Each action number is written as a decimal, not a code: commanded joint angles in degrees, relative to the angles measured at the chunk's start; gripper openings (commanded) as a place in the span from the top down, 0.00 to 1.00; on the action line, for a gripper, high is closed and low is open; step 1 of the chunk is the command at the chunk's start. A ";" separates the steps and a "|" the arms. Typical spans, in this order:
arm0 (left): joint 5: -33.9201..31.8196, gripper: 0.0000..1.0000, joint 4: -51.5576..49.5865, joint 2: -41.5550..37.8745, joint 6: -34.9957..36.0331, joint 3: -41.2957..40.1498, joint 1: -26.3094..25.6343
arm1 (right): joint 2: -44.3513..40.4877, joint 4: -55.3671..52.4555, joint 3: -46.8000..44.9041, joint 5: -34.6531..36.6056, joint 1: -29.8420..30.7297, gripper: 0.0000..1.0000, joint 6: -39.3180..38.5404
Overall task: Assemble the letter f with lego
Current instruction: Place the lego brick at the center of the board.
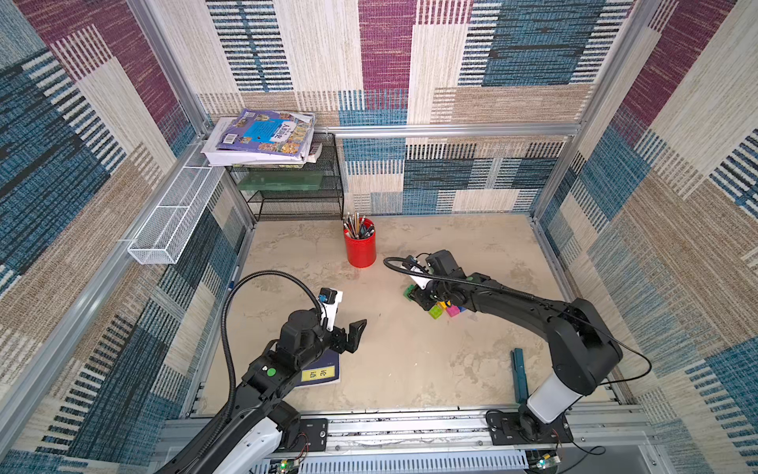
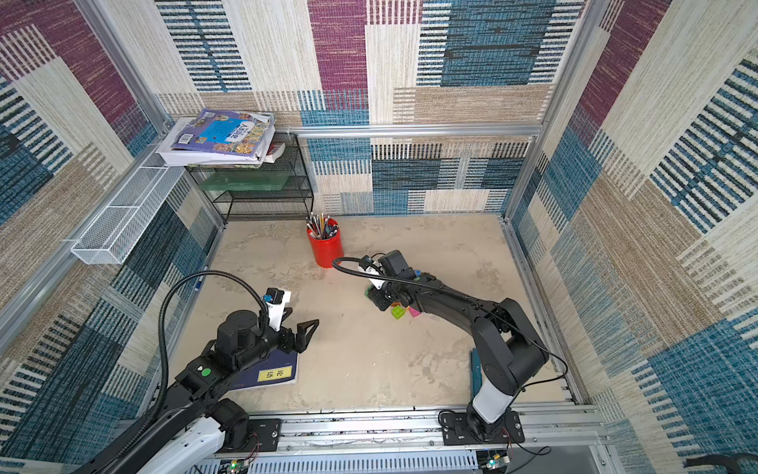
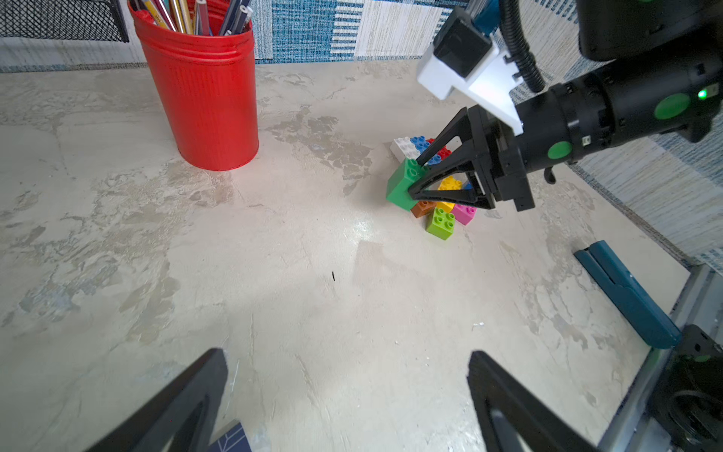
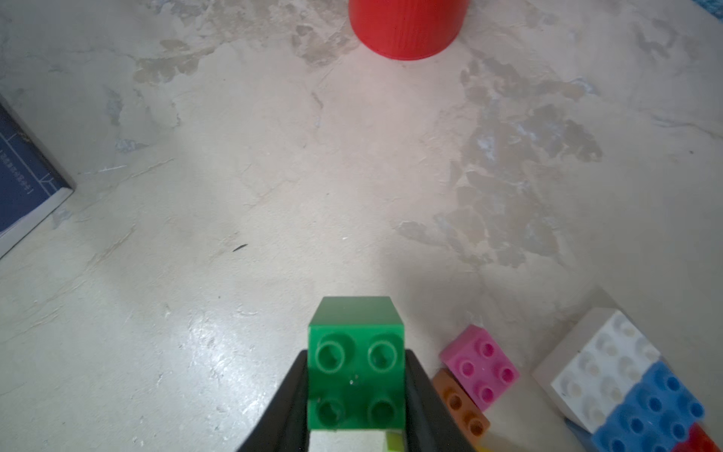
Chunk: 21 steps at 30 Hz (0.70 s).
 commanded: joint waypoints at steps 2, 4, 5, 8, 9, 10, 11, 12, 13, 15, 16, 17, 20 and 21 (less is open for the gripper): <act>4.66 0.01 -1.98 -2.14 -1.26 -1.49 -0.03 | 1.58 1.65 0.52 -1.11 2.36 0.64 -1.11; 5.76 0.01 -2.03 -2.77 -1.54 -2.65 -0.04 | 2.35 1.80 0.46 -0.78 3.53 0.65 -1.14; 5.49 0.01 -1.97 -2.91 -1.68 -3.15 -0.05 | 2.64 1.87 0.49 -0.73 4.03 0.65 -1.12; 5.07 0.01 -2.15 -2.89 -1.76 -4.10 -0.06 | 3.79 1.88 0.92 -1.13 5.32 0.65 -1.29; 5.07 0.01 -2.15 -2.83 -1.81 -4.33 0.00 | 4.09 1.97 0.97 -0.94 5.86 0.64 -1.45; 5.15 0.01 -2.16 -2.83 -1.88 -4.46 -0.04 | 4.44 2.06 1.14 -0.65 6.31 0.65 -1.55; 5.24 0.01 -2.15 -2.87 -1.80 -4.54 -0.03 | 4.80 2.05 1.32 -0.57 6.58 0.64 -1.61; 5.33 0.01 -2.15 -2.83 -1.88 -4.54 -0.05 | 5.22 1.99 1.54 -0.65 6.80 0.65 -1.82; 5.38 0.01 -2.15 -2.96 -1.81 -4.63 -0.02 | 5.66 1.89 1.83 -0.75 6.97 0.65 -1.88; 5.26 0.01 -2.15 -2.81 -1.88 -4.72 -0.05 | 6.60 1.66 2.46 -0.67 7.23 0.64 -2.09; 5.17 0.01 -2.15 -2.88 -1.89 -4.73 -0.05 | 7.10 1.49 2.79 -0.59 7.27 0.65 -2.23; 5.16 0.01 -2.15 -2.83 -1.95 -4.72 -0.05 | 7.49 1.33 3.06 -0.59 7.42 0.65 -2.35; 5.15 0.01 -2.15 -2.82 -1.88 -4.82 -0.03 | 8.56 0.79 3.87 -0.11 7.86 0.64 -2.72; 5.24 0.01 -2.15 -2.83 -1.87 -4.82 -0.05 | 8.85 0.78 4.09 0.08 8.00 0.64 -2.83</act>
